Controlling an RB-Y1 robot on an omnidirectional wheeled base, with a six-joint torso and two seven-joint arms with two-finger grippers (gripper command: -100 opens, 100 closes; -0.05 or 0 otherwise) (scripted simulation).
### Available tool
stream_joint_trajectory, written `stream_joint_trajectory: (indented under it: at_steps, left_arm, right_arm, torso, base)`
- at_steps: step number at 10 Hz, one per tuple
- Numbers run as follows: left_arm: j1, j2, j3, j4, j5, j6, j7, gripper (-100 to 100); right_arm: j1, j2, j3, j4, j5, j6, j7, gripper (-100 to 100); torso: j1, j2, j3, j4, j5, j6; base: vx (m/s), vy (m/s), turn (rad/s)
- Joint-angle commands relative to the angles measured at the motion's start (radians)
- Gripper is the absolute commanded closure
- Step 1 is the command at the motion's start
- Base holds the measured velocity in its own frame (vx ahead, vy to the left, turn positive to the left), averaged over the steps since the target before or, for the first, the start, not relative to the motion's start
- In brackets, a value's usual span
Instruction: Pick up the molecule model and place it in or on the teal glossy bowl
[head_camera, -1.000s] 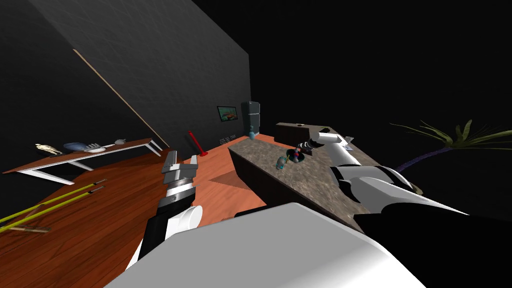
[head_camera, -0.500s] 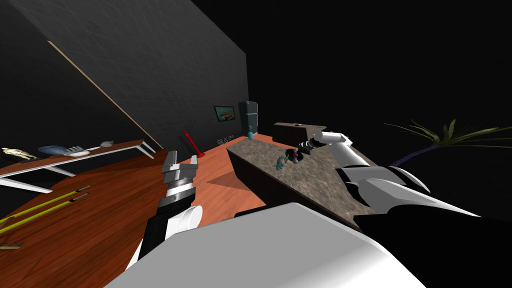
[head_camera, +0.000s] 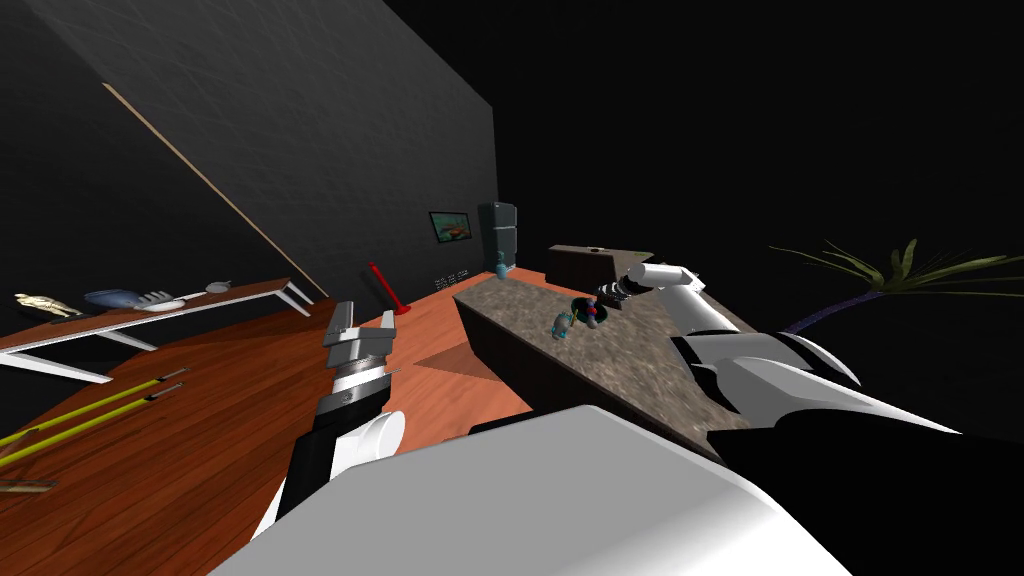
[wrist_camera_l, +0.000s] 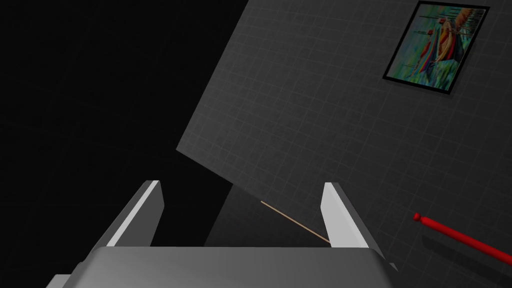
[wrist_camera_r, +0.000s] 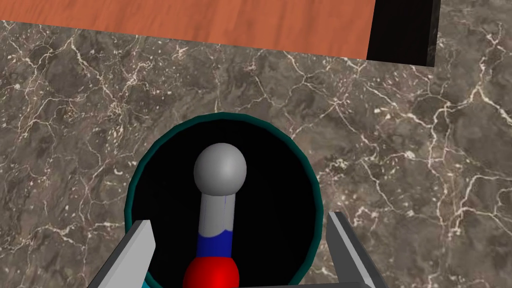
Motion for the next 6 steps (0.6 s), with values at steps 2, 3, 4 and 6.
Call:
stream_joint_trajectory:
  at_steps: [2, 3, 4, 6]
  left_arm:
    - [0.000, 0.000, 0.000, 0.000, 0.000, 0.000, 0.000, 0]
    - [0.000, 0.000, 0.000, 0.000, 0.000, 0.000, 0.000, 0]
    - [0.000, 0.000, 0.000, 0.000, 0.000, 0.000, 0.000, 0]
    - [0.000, 0.000, 0.000, 0.000, 0.000, 0.000, 0.000, 0]
  right_arm:
    - [-0.012, -0.034, 0.006, -0.027, -0.014, 0.046, -0.030, -100]
    - [-0.018, -0.052, 0.008, -0.041, -0.021, 0.069, -0.045, -100]
    - [-0.024, -0.069, 0.011, -0.054, -0.028, 0.092, -0.059, -100]
    - [-0.028, -0.075, 0.013, -0.053, -0.031, 0.095, -0.060, -100]
  torso:
    - [0.000, 0.000, 0.000, 0.000, 0.000, 0.000]
    - [0.000, 0.001, 0.000, 0.000, 0.000, 0.000]
    - [0.000, 0.001, 0.001, 0.000, 0.000, 0.000]
    - [-0.001, 0.001, 0.001, 0.000, 0.000, 0.000]
  base:
    - [-0.010, -0.012, 0.035]
    - [-0.011, -0.013, 0.040]
    - [-0.012, -0.014, 0.043]
    - [-0.010, -0.011, 0.031]
